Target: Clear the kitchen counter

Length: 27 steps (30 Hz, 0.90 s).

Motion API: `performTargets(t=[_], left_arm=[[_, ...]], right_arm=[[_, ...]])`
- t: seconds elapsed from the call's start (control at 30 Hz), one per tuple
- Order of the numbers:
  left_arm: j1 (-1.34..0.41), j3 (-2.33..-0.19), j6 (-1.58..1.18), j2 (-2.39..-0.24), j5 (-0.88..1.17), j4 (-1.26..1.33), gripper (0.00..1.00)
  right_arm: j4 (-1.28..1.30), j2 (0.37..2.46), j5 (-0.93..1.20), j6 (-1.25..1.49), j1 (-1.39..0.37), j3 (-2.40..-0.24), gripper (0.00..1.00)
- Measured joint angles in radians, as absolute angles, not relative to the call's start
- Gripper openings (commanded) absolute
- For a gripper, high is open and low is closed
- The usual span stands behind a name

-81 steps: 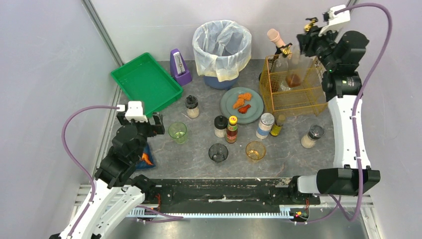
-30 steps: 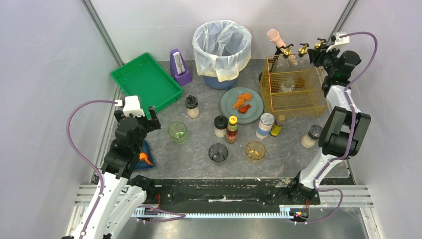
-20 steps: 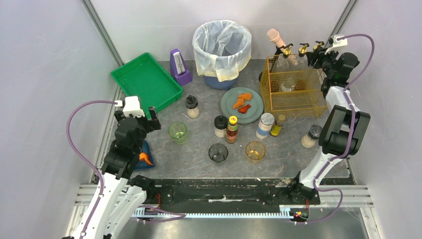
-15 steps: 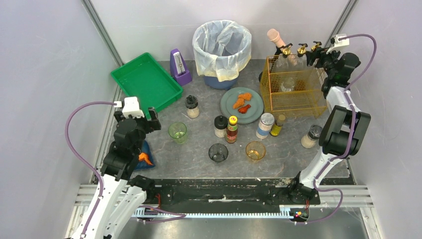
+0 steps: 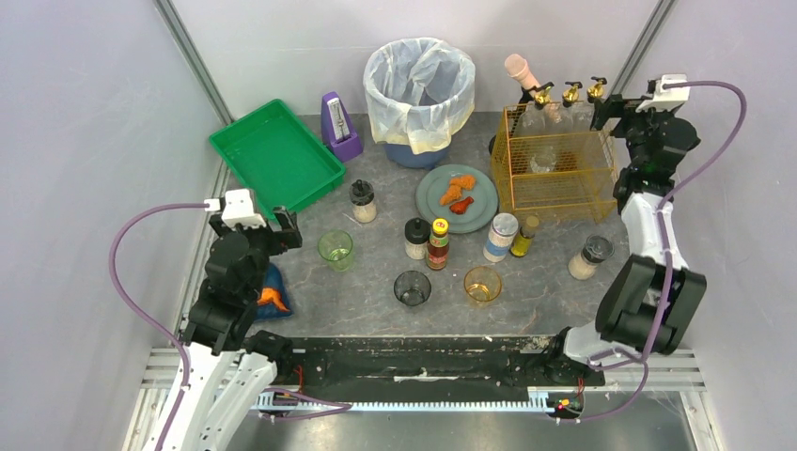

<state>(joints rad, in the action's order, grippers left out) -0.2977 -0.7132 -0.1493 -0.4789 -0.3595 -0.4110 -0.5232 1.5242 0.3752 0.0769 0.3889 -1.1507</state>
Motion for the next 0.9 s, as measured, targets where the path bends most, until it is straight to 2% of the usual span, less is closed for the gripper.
performTargets(t=[0.2,0.4,0.9], left_arm=[[-0.302,-0.713,-0.169,-0.436,-0.338,-0.415,0.96],[-0.322,-0.713,-0.171,-0.400,-0.339,-0.418,0.97],[-0.334,-0.714,-0.187,-0.388,-0.338,-0.452,0.97]], right_arm=[[-0.434,1.303,0.283,0.120,0.332,-1.044,0.98],[-0.260,1.185,0.192,0.184,0.124,-1.010,0.98],[0.163,1.058,0.091,0.221,-0.432,-0.936,0.98]])
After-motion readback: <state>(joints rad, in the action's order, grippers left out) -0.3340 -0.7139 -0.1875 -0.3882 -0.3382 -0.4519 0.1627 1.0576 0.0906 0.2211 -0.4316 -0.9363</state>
